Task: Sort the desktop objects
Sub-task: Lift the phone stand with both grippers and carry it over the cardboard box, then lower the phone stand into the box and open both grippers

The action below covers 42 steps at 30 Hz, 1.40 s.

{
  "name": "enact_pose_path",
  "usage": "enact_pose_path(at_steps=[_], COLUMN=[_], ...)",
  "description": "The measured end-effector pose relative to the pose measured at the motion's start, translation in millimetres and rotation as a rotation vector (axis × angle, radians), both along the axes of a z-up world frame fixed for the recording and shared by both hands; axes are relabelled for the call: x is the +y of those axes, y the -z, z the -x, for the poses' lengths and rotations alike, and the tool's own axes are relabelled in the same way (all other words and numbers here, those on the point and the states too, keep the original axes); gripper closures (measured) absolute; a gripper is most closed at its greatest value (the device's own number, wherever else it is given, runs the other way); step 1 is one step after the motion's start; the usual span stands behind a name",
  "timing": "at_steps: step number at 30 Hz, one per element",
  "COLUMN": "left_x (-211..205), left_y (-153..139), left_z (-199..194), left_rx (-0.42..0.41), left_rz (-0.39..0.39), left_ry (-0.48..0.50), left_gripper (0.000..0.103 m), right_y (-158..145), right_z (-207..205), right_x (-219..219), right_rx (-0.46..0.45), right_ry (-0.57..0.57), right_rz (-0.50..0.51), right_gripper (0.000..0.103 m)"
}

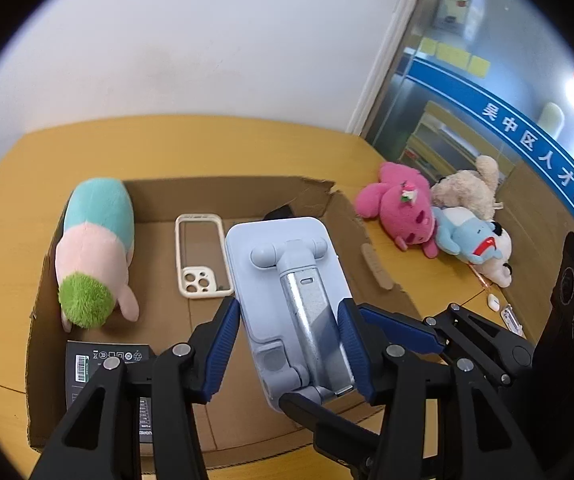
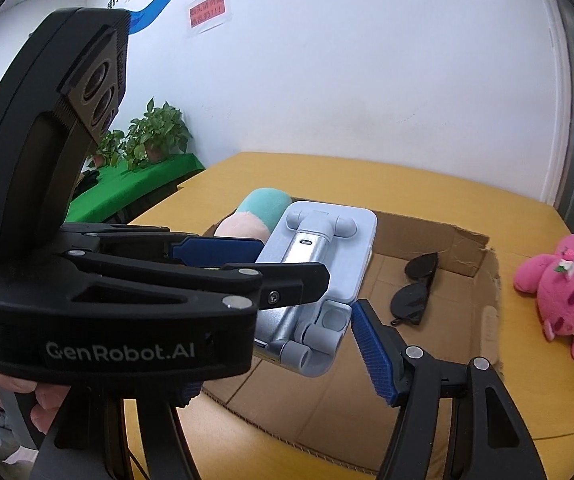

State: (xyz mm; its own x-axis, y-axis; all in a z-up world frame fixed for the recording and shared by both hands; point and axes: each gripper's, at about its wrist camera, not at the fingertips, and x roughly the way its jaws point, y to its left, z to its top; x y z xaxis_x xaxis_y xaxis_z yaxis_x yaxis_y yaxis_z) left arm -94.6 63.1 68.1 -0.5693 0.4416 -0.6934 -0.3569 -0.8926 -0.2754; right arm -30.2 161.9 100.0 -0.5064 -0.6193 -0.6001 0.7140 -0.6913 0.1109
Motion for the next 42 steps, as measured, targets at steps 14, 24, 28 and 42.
enact_pose_path(at_steps=[14,24,28,42], left_x=[-17.3,-7.5,-5.4,-50.6], left_y=[89.9,136.4,138.0,83.7], left_z=[48.1,51.9,49.9,21.3], left_rx=[-0.283,-0.439,-0.447,-0.233], left_rz=[0.018,0.057,0.069,0.031], left_ry=[-0.023,0.007,0.006,-0.107], left_gripper=[0.053,0.058,0.059,0.055], right_y=[82.6,120.2,132.8,97.1], right_z=[43.0,47.6,52.7,27.2], right_x=[-29.3,-36.8,-26.6,1.6], right_rx=[-0.24,-0.376,-0.453,-0.26], right_ry=[0.004,0.007,0.022,0.133], right_rz=[-0.057,-0.12,-0.061,-0.009], right_gripper=[0.039,0.055,0.056,0.015])
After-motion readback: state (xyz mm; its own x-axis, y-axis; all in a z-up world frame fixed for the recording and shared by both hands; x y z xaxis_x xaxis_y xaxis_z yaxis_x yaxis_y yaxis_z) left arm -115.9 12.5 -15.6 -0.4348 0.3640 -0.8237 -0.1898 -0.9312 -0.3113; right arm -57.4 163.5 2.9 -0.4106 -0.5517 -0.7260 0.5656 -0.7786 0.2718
